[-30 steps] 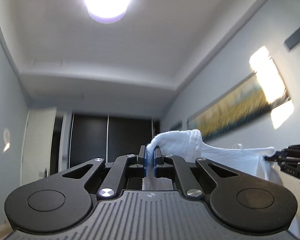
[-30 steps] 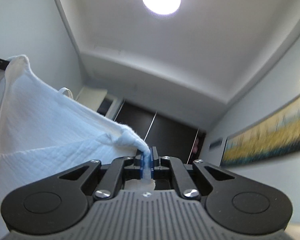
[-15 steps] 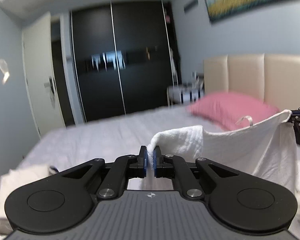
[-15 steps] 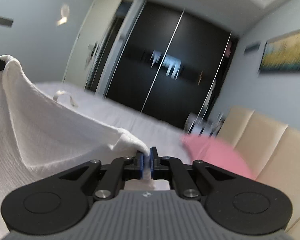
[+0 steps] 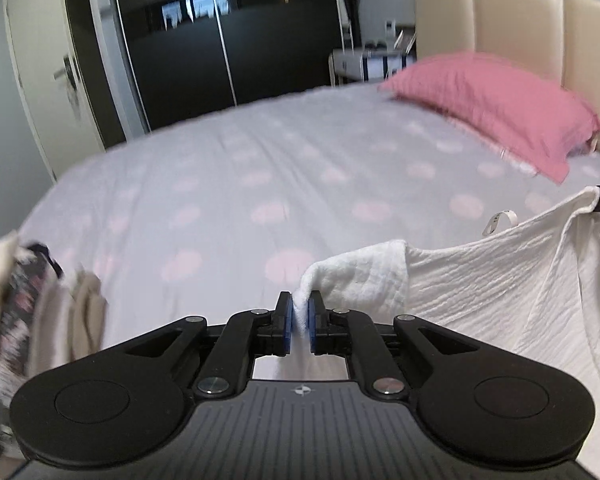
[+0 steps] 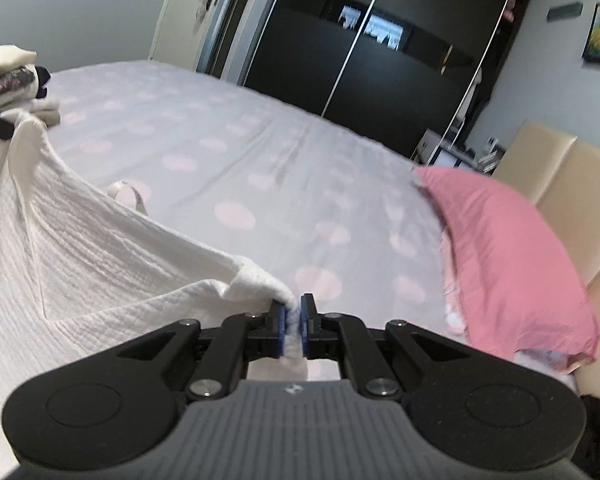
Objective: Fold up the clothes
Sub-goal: 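Lower the top flat onto the bed and open both grippers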
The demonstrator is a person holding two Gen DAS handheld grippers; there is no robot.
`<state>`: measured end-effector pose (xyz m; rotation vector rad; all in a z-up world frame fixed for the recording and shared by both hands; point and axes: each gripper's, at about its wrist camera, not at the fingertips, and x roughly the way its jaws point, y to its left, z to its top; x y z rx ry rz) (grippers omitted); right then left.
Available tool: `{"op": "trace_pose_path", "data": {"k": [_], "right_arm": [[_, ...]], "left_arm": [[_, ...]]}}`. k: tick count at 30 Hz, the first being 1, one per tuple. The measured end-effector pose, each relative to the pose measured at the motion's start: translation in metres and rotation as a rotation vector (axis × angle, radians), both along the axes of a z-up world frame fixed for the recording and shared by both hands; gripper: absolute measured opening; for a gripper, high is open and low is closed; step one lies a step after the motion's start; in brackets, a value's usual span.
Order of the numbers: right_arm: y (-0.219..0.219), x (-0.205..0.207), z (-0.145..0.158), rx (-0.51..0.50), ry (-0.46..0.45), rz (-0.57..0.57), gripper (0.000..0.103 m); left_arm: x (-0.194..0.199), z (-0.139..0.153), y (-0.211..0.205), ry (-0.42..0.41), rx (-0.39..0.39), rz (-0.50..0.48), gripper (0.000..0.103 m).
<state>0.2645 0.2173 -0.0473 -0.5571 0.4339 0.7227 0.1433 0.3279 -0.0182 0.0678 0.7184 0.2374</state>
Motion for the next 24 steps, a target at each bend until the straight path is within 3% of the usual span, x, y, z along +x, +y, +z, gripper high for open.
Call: {"op": "trace_pose_path", "data": {"k": [3,5,7,9,16,18,20,24], "right_arm": [[0.012,0.023,0.002,-0.007,0.049,-0.03,0.014],[0.016,0.037,-0.003,-0.001,0.076,-0.05,0.024],[0.014,0.043,-0.005,0.005,0.094,-0.064,0.034],[0.008,0.041,-0.001,0.003,0.104,-0.08,0.036],[-0.051,0.015,0.019,-0.026,0.189,-0.137,0.056],[-0.07,0.003,0.016,-0.054,0.221,-0.142,0.062],[-0.089,-0.009,0.012,-0.085,0.259,-0.143,0.074],[-0.123,-0.033,-0.008,-0.171,0.31,-0.163,0.086]], "left_arm": [[0.008,-0.017,0.009,0.053,-0.035,0.015,0.01],[0.009,-0.024,0.015,0.09,-0.068,0.026,0.017],[0.007,-0.028,0.021,0.104,-0.1,0.037,0.035],[-0.002,-0.028,0.024,0.094,-0.115,0.047,0.048],[-0.036,-0.019,0.028,0.115,-0.123,0.047,0.051],[-0.046,-0.015,0.026,0.128,-0.115,0.044,0.052],[-0.061,-0.013,0.022,0.14,-0.114,0.039,0.052],[-0.092,-0.012,0.012,0.173,-0.111,0.019,0.053]]}}
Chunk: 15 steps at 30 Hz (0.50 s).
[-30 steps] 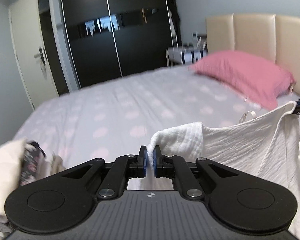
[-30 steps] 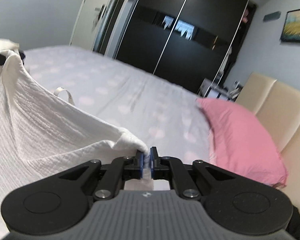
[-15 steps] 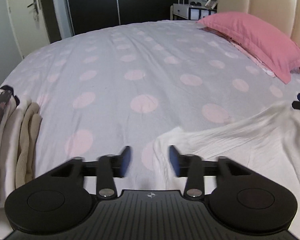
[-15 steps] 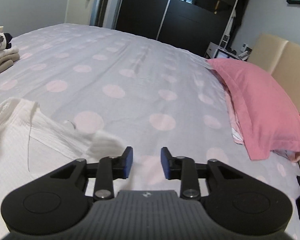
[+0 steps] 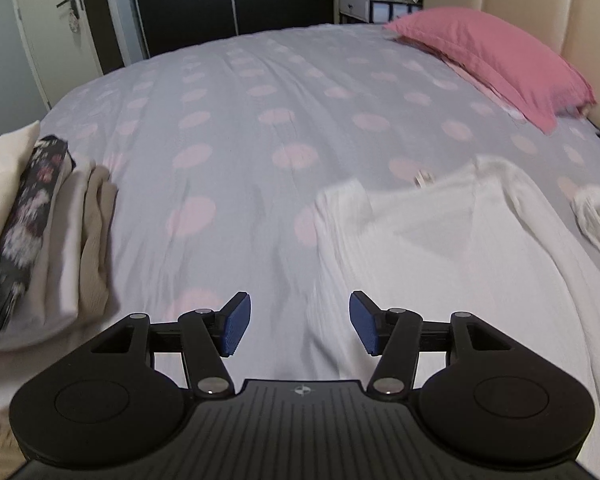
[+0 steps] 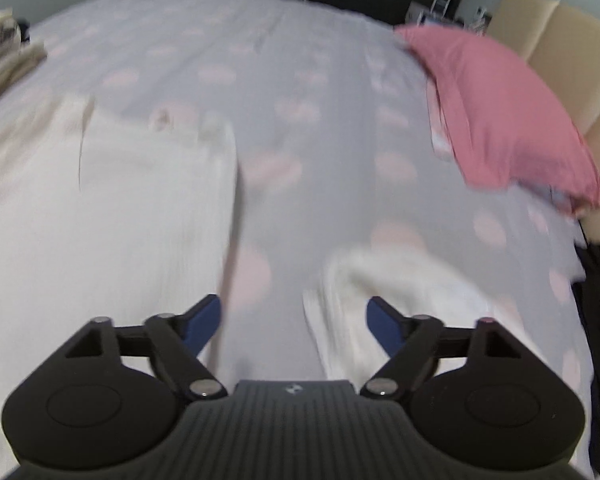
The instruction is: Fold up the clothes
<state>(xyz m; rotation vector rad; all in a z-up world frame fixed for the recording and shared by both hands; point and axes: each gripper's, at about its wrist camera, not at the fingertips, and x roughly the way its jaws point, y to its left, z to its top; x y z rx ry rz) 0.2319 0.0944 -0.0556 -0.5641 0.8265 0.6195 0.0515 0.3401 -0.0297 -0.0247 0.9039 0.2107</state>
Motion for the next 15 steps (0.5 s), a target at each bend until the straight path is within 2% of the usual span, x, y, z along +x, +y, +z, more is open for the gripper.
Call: {"op": "trace_pose_path", "data": {"k": [3,10,15], "right_arm": [[-0.024,-0.012,-0.021,-0.082,0.017,-0.021,0.086],[-0.077,-0.009,-0.059,-0.252,-0.042,-0.109,0.086],[-0.111,0.004,-0.061,-0.216,-0.052,-0.171,0.088]], "left_arm": [[-0.023,0.001,-0.007,0.015,-0.003,-0.005,0.053],[-0.057,-0.009,-0.013,0.034,-0.064,0.055,0.054],[-0.064,-0.017,-0.014,0.038,-0.107,0.09,0.054]]}}
